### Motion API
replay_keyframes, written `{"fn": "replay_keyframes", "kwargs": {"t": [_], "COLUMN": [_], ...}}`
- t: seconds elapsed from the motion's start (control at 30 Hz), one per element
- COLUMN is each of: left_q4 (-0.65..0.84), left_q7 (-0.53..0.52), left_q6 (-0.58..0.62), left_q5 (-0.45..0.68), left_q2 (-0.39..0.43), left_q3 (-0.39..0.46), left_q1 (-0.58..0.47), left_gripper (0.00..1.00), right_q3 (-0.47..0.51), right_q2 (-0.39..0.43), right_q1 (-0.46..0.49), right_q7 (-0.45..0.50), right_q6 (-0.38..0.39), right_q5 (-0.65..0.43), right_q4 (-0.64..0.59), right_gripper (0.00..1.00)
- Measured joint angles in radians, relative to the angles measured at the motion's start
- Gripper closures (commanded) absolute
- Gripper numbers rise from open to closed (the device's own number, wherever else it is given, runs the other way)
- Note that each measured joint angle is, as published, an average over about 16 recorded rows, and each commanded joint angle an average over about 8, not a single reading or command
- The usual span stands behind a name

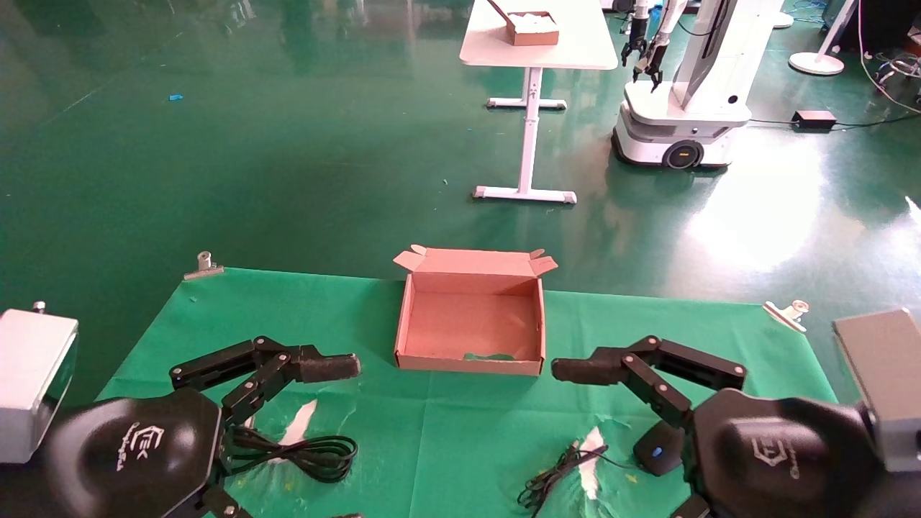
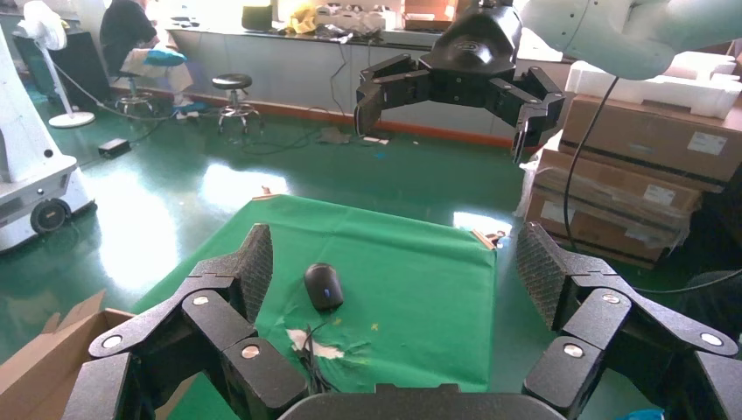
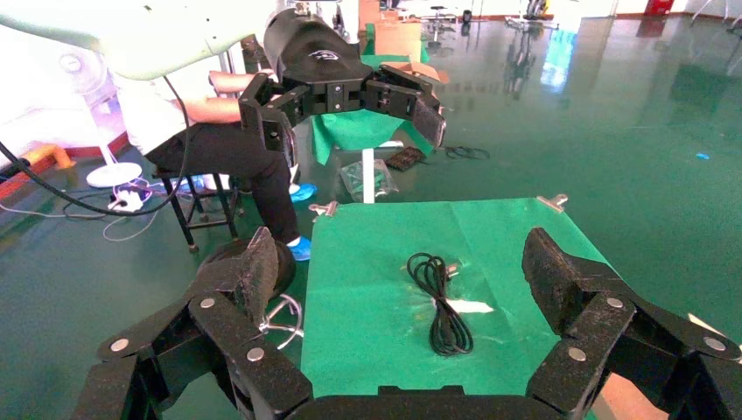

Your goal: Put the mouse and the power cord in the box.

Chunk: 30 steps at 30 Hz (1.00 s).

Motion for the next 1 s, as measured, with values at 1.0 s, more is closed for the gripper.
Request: {"fn": "replay_keyframes", "kwargs": {"t": [1.0], "left_q4": [-0.001], "left_q7": [0.001], "left_q6": [0.000], "left_q5": [0.002], "left_q2": [-0.001], "left_q3": [0.000], "left_q1": [0.000], "left_gripper": [0.00], "right_q3": [-0.003], "right_q2": [0.003], "right_q1": [-0.002], "right_q7": [-0.001], "right_q6": [0.000], "right_q5": [-0.010], "right_q4": [0.002], "right_gripper": [0.00]}}
